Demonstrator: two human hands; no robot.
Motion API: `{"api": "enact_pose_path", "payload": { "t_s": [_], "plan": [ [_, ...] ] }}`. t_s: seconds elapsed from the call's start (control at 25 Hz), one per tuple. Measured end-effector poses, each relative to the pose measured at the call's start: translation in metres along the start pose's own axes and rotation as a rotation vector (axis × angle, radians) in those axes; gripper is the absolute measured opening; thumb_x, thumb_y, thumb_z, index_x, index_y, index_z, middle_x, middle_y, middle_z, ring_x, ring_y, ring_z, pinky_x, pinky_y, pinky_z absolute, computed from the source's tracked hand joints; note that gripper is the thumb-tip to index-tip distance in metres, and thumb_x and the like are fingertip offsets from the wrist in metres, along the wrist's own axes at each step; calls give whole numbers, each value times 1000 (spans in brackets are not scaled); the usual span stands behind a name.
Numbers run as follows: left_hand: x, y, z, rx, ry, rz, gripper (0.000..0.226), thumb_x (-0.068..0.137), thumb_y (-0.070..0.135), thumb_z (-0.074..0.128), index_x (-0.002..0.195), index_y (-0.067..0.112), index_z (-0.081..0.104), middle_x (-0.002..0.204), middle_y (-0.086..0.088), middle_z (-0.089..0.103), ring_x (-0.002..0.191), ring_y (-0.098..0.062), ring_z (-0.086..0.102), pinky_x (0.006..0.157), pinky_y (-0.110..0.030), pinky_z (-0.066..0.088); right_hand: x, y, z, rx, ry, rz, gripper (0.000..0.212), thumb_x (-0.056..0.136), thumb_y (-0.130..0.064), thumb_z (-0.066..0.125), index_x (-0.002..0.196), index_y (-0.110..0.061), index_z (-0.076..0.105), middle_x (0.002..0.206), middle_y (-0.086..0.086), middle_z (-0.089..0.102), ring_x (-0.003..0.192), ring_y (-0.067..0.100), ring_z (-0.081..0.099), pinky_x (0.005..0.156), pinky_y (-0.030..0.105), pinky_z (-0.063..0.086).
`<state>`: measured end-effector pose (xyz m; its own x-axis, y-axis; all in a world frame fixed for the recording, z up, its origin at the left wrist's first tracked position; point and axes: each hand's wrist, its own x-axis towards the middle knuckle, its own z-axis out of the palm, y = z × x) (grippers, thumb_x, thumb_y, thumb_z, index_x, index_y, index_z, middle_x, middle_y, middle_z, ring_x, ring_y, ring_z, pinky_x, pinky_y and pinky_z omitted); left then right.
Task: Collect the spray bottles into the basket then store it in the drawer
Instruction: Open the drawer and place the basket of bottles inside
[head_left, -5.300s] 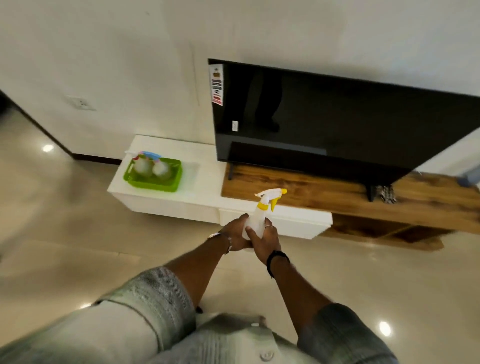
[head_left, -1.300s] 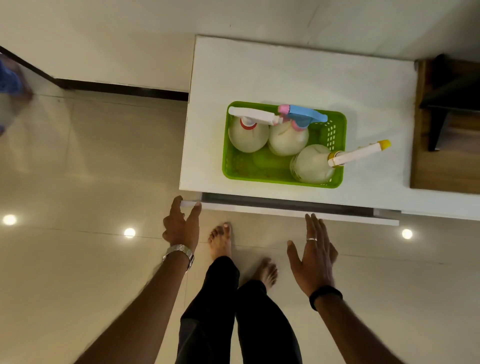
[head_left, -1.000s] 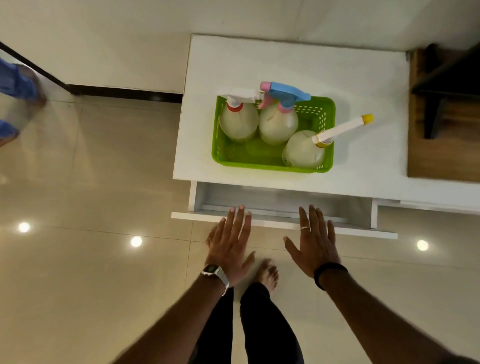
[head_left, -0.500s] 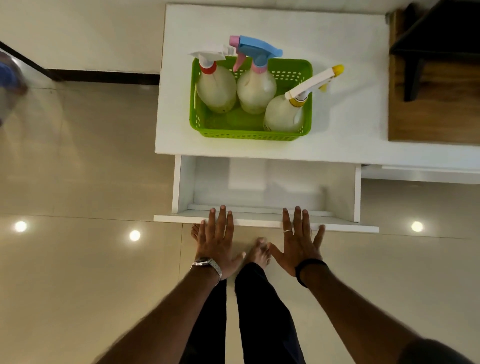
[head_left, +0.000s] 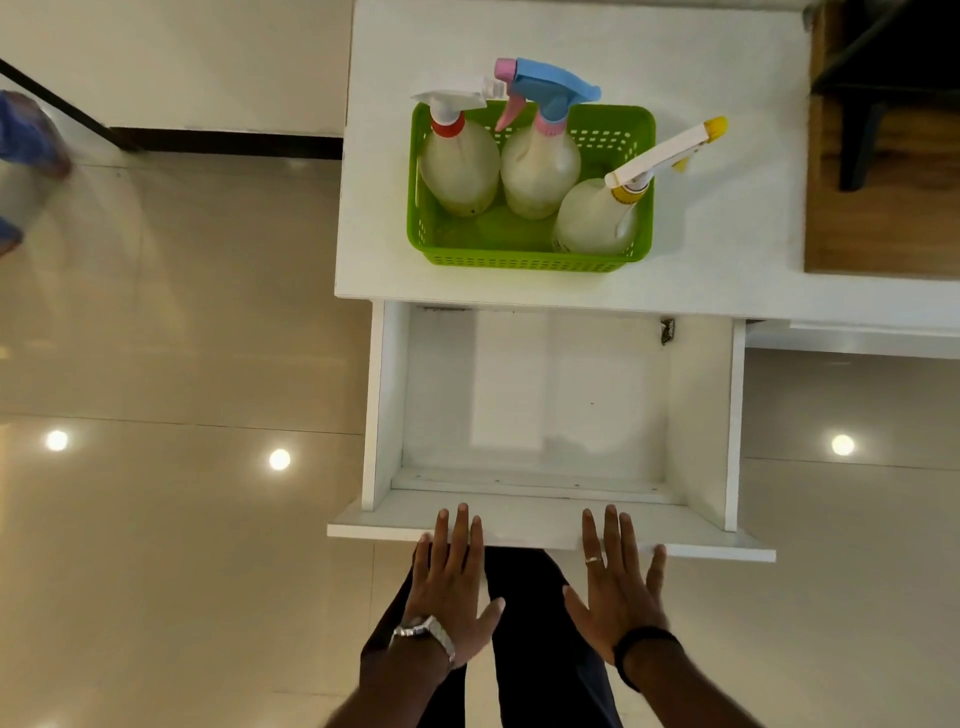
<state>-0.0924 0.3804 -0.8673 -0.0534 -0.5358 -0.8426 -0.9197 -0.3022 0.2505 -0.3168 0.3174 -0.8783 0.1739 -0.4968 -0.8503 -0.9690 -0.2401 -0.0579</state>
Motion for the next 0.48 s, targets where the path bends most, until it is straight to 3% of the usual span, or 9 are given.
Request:
{"api": "enact_pose_path", "payload": {
  "t_s": [0.28,0.4,0.48],
  "plan": [
    [-17,7,25,1,-58,-40,96,89,65,27,150,17,-29,159,-6,-39,150,-33,-32,125,-46,-11,-21,-4,28,3,-34,25,96,93,-63,29,146,-19,-38,162,9,-35,153,28,-24,121,63,-6],
    [-14,5,19,-21,-63,-45,95,89,65,23,153,16,-26,160,-7,-38,150,-32,-31,124,-44,-13,-17,-4,16,65,12,7,83,92,-67,6,150,-20,-31,164,7,-28,154,25,-20,118,58,-12],
    [-5,-6,-1,-76,29,-62,92,91,62,23,149,16,-31,159,-5,-41,151,-29,-32,124,-41,-14,-6,-5,-10,88,52,7,84,85,-70,-9,150,-21,-30,165,5,-26,153,22,-20,119,55,-14]
  ]
}}
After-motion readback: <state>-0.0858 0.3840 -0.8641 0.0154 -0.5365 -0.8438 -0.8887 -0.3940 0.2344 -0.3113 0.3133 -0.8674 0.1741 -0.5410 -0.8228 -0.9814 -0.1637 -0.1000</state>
